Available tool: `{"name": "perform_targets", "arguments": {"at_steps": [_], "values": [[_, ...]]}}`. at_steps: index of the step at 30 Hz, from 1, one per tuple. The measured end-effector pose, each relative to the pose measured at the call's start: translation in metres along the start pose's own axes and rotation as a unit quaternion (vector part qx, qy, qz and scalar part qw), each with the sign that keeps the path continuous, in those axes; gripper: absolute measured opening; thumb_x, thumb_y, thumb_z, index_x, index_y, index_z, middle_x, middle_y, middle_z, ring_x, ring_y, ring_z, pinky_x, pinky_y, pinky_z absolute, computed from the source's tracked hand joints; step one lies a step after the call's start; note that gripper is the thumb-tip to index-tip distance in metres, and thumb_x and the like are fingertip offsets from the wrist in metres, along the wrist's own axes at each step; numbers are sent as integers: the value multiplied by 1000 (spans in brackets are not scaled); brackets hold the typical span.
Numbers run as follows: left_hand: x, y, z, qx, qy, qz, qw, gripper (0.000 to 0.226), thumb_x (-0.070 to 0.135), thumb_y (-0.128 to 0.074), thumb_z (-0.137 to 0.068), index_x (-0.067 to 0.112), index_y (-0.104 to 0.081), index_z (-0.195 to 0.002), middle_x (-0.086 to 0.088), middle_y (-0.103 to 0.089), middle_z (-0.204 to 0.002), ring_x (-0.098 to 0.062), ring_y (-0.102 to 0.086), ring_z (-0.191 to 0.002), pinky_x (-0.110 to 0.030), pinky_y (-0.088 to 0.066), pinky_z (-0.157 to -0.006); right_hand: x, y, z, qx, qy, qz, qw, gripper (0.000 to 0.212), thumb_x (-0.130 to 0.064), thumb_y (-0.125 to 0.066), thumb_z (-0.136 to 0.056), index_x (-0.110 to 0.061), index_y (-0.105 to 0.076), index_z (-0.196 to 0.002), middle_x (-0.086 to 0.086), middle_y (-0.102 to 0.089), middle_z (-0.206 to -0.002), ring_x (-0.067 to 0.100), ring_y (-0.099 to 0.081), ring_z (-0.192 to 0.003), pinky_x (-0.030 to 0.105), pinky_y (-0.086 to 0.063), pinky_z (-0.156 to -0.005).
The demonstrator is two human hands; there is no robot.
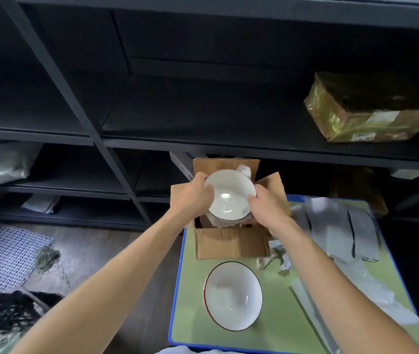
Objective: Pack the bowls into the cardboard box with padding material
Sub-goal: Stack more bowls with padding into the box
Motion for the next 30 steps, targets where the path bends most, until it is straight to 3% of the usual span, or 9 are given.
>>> {"name": "perform_targets", "arguments": {"at_steps": [3, 7, 8, 10, 13, 16, 20, 23, 30], "values": [[-2, -12, -13, 12, 24, -91, 996, 23, 43, -39, -99, 22, -43, -108, 3, -55, -79, -12, -52, -72, -31, -51, -64, 7, -14, -20, -8, -24, 89, 996, 37, -8, -38, -94, -8, -37, -131, 8, -54, -96, 25, -59, -82, 44, -57, -67], [-9, -21, -20, 44, 92, -6, 995, 25, 43, -51, -91, 20, -55, -97, 8, -59, -83, -5, -53, -68, -15, -34, -42, 14, -28, -36, -31, -79, 163, 983, 52, -9, -41, -100, 1, -18, -146, 13, -55, -100, 23, -51, -75, 31, -36, -61], [-10, -24, -21, 34, 112, 27, 993, 28, 41, -52, -91, 20, -59, -110, 7, -62, -94, -6, -58, -79, -13, -39, -46, 15, -30, -38, -38, -83, 175, 980, 56, -10, -41, -101, 3, -15, -149, 14, -56, -98, 24, -50, -75, 31, -35, -62], [-5, -39, -24, -53, 135, 37, 989, 49, 34, -47, -99, 13, -39, -142, -3, -55, -128, -21, -55, -114, -23, -49, -78, 22, -35, -47, -50, -90, 199, 975, 58, -11, -40, -102, 5, -11, -150, 10, -49, -80, 22, -45, -64, 31, -29, -53], [0, -55, -29, -111, 171, 21, 979, 62, 32, -44, -100, 10, -15, -151, -15, -40, -146, -33, -44, -130, -43, -41, -106, 33, -44, -60, -41, -101, 224, 969, 60, -13, -38, -104, 11, -8, -150, 8, -46, -74, 18, -45, -61, 28, -20, -46], [0, -67, -33, -120, 185, -26, 975, 63, 30, -43, -102, 8, -11, -151, -17, -30, -150, -36, -36, -137, -43, -34, -113, 40, -52, -67, -52, -87, 253, 962, 51, -16, -43, -103, 11, -23, -142, 21, -60, -119, 32, -61, -106, 26, -26, -51], [-5, -81, -31, -104, 201, -19, 974, 71, 34, -45, -103, 6, -4, -154, -20, -16, -156, -39, -28, -141, -41, -28, -112, 42, -57, -67, -60, -94, 268, 957, 56, -9, -45, -101, 7, -18, -147, 24, -47, -140, 36, -52, -126, 39, -43, -87], [-12, -89, -34, -94, 223, 7, 970, 76, 38, -49, -100, 10, -2, -154, -22, -13, -156, -37, -29, -140, -41, -28, -111, 42, -60, -68, -53, -88, 286, 953, 62, -8, -44, -101, 11, -9, -148, 27, -38, -146, 38, -48, -131, 40, -42, -97], [-14, -92, -35, -97, 164, -72, 979, 73, 41, -40, -102, 7, -1, -154, -27, -16, -155, -44, -23, -143, -47, -20, -118, 40, -63, -65, -59, -59, 336, 938, 69, -23, -51, -102, 10, -13, -149, 27, -35, -147, 37, -54, -125, 36, -45, -94]]}}
Point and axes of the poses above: each hand's wrist, its own z-axis away from the middle knuckle, its own y-axis out of the back of the hand, x = y × z, the point moved 5 cm from there along -z, towards the middle knuckle
